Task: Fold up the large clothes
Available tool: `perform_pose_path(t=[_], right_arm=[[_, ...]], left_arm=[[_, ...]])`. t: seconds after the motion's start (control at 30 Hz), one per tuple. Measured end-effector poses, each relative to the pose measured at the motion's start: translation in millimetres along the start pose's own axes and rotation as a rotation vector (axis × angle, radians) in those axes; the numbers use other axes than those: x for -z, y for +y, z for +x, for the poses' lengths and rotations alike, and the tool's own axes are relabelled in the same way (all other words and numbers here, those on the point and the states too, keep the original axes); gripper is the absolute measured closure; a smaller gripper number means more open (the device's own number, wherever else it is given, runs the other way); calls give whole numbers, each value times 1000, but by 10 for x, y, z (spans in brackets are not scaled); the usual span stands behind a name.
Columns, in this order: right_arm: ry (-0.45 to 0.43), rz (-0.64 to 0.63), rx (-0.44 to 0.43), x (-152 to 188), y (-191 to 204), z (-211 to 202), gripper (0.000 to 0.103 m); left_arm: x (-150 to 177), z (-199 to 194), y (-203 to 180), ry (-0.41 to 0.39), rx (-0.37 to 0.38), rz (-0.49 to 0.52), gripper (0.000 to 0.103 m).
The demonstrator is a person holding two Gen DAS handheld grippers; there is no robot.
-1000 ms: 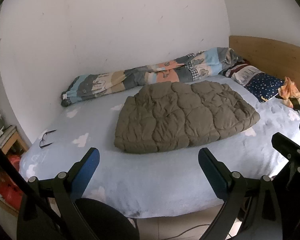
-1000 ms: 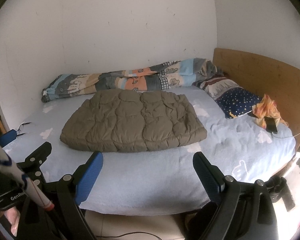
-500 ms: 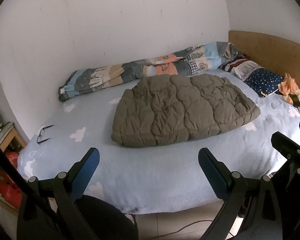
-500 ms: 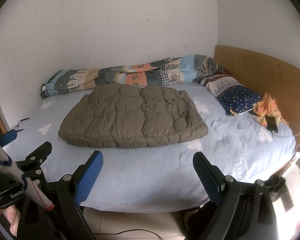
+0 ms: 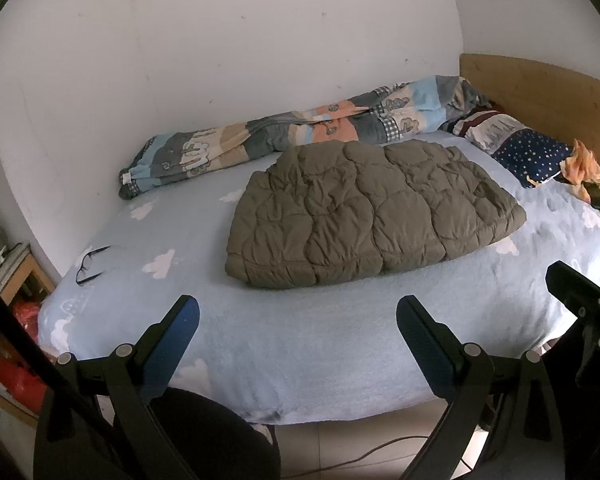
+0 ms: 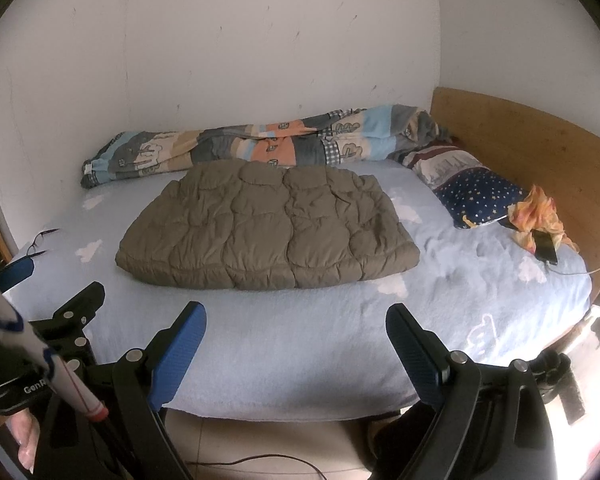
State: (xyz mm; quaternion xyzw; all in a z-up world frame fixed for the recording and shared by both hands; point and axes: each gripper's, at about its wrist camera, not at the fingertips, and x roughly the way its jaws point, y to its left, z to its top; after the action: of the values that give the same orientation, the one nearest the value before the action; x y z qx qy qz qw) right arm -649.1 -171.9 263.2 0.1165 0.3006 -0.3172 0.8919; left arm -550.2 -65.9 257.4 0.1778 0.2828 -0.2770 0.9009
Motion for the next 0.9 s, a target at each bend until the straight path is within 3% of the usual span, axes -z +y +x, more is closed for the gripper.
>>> perform_pose_path(t=[0.67,0.9], right_arm=[[9,8,-5,9,-91,73,9],[69,-1,19,64,-63,243,9]], left_arm=[[-9,78,-5,12,12,-3,4],[50,235,-22,50,25,-10,4]])
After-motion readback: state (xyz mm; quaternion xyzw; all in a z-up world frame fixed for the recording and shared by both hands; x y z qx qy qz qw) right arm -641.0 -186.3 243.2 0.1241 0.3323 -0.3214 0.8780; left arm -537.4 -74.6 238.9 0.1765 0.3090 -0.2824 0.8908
